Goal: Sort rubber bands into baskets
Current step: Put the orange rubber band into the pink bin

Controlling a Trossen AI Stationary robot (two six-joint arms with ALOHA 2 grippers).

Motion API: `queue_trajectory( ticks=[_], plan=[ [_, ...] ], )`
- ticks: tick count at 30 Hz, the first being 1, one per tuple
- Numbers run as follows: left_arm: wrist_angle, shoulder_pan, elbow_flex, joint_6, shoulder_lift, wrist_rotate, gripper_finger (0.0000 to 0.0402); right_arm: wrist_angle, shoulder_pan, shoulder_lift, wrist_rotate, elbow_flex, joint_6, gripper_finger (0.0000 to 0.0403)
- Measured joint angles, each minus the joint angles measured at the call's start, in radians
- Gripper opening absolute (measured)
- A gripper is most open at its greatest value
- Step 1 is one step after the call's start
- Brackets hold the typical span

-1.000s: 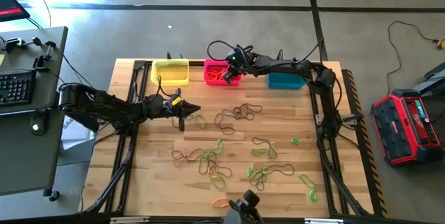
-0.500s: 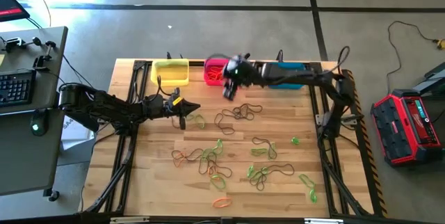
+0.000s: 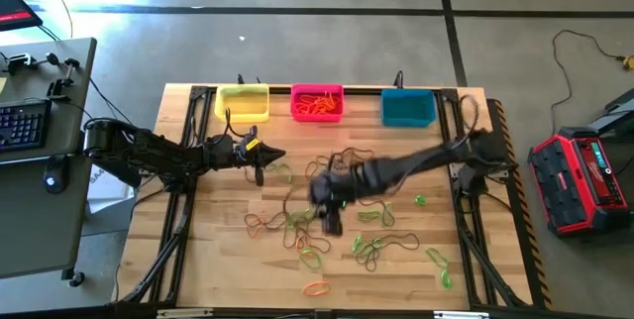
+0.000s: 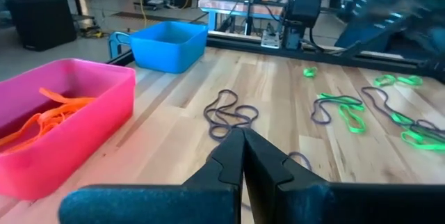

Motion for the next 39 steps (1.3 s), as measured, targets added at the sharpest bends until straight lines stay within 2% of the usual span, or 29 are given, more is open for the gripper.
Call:
queue_trajectory(
  ticks=[6,16,23,32,39],
  plan=[
    [0.008,0.0,0.0,0.03,0.0,0.0,0.0,0.154,0.06,0.114,-0.001,0.0,0.055,0.0155],
    [0.001,0.0,0.0,0.021,0.0,0.0,0.0,0.179,0.059,0.243,-0.003,0.0,0.019,0.0155],
    [-0.051,0.0,0.0,0.03,0.0,-0.031,0.0,0.195,0.059,0.268,0.0,0.0,-0.01,0.0153],
    [-0.065,0.0,0.0,0.014,0.0,-0.046,0.0,0.226,0.059,0.282,-0.002,0.0,-0.054,0.0118],
    [-0.066,0.0,0.0,0.004,0.0,-0.053,0.0,0.278,0.06,0.327,0.0,0.0,-0.069,0.0114]
  ],
)
